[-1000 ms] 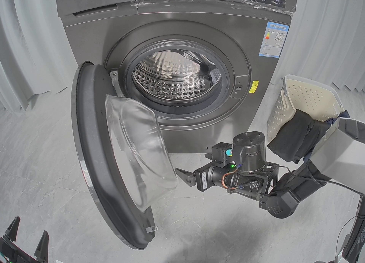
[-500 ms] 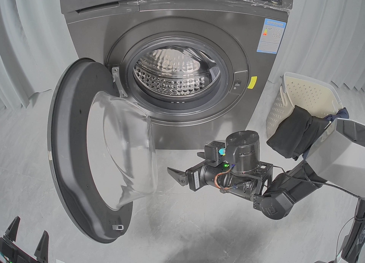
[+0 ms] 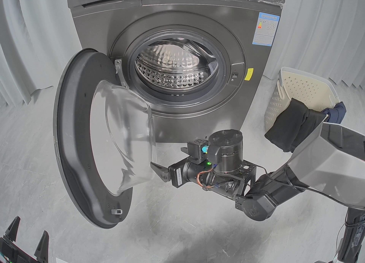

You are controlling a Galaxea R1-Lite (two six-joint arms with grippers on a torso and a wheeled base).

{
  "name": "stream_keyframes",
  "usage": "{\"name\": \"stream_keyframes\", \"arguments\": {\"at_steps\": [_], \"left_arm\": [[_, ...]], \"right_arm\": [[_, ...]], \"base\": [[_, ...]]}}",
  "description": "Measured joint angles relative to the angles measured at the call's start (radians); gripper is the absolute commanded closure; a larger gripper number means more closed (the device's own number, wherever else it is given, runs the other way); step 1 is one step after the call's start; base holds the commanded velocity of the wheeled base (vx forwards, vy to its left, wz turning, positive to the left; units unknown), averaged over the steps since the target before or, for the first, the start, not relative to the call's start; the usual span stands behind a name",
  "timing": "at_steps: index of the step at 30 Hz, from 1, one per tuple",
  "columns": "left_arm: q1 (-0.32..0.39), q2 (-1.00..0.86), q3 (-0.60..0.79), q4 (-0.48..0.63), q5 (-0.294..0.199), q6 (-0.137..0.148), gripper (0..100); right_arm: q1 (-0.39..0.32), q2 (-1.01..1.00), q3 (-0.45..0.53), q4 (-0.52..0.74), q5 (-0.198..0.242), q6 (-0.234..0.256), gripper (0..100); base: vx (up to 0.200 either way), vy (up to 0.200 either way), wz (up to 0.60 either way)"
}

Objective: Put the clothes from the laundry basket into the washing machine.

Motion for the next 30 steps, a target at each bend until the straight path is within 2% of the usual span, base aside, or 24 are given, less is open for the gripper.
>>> {"name": "stream_keyframes", "arguments": {"at_steps": [6,17,30], "left_arm": [[0.0,0.0,0.0,0.0,0.0,0.0,0],[0.0,0.0,0.0,0.0,0.0,0.001,0],[0.0,0.0,0.0,0.0,0.0,0.001,0]], "right_arm": [[0.014,0.018,-0.016,-0.03,0.001,0.005,0],[-0.033,0.037,-0.04,-0.015,-0.007,0.001,0],[0.017,0.135,-0.18,-0.017,-0.009,0.002,0]], "base": [[0.0,0.0,0.0],[0.0,0.0,0.0],[0.0,0.0,0.0]]}}
